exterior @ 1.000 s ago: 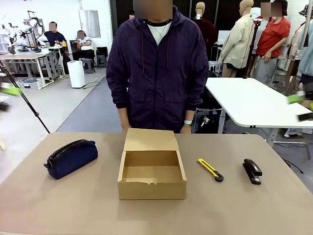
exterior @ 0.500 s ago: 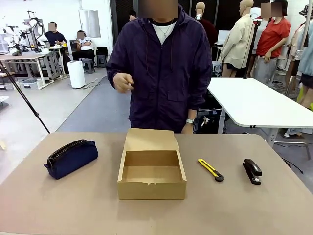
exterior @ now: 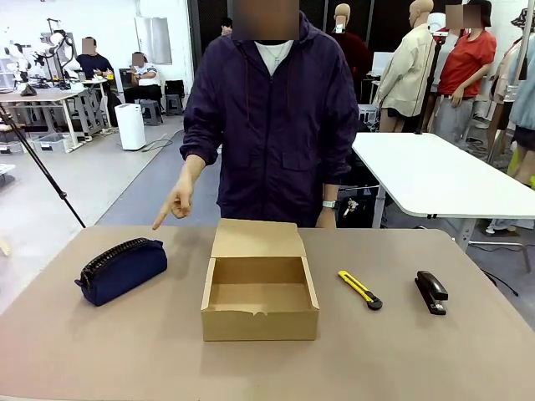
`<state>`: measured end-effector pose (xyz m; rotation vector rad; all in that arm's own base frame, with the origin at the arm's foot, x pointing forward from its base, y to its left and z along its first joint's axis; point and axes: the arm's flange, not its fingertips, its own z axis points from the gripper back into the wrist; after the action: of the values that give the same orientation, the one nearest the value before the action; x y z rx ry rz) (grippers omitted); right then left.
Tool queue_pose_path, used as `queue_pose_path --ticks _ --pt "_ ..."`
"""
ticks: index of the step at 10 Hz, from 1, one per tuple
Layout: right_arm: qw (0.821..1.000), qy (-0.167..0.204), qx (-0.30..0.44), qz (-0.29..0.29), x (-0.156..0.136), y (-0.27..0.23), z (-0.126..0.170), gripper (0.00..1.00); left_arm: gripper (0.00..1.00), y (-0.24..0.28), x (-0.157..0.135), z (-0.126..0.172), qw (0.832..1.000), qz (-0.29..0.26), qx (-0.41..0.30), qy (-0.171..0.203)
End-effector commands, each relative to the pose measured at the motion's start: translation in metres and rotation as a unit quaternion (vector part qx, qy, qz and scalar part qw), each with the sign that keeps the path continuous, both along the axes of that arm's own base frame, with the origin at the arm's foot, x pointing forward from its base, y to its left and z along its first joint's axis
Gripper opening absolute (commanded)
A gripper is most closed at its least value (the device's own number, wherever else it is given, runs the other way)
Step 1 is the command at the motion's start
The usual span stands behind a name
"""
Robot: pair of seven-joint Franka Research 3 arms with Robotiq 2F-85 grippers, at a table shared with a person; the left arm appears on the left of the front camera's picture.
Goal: Pack the items into the box.
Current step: Pick up the item indicated by the person and place it inside the Mailer Box.
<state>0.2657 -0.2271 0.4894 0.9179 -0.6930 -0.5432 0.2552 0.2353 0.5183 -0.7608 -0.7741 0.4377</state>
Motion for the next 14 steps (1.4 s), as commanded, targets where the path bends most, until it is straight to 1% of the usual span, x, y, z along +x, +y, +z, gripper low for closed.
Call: queue_pose_path --ticks 1,7,8,9,10,11,12,13,14 --pt "1.000 -0.015 0.002 0.002 -0.001 -0.004 0.000 1.00 1.00 0.003 -0.002 0.000 1.000 0.000 -0.006 -0.007" --pt "1.000 -0.015 0.002 0.002 -0.001 -0.004 0.000 1.00 1.00 0.003 -0.002 0.000 1.000 0.000 -0.006 -0.007" --pt "1.000 -0.015 0.002 0.002 -0.001 -0.004 0.000 1.00 1.00 0.001 -0.001 0.000 1.000 0.001 0.000 0.000" --pt "1.000 -0.015 0.002 0.002 -0.001 -0.004 0.000 1.00 1.00 -0.008 0.026 0.008 0.995 -0.078 0.047 -0.036" --pt "1.000 -0.015 0.002 0.002 -0.001 -0.004 0.000 1.00 1.00 -0.029 0.058 0.024 0.983 -0.131 0.127 0.014" --pt "1.000 -0.015 0.002 0.002 -0.001 -0.004 0.000 1.00 1.00 -0.062 0.088 0.035 0.962 -0.200 0.184 0.036" --pt "1.000 -0.015 0.002 0.002 -0.001 -0.004 0.000 1.00 1.00 -0.094 0.118 0.038 0.936 -0.255 0.235 0.064" --pt "1.000 -0.015 0.002 0.002 -0.001 -0.004 0.000 1.00 1.00 -0.127 0.148 0.035 0.896 -0.307 0.304 0.108" --pt "1.000 -0.015 0.002 0.002 -0.001 -0.004 0.000 1.00 1.00 -0.154 0.172 0.027 0.870 -0.313 0.352 0.145"
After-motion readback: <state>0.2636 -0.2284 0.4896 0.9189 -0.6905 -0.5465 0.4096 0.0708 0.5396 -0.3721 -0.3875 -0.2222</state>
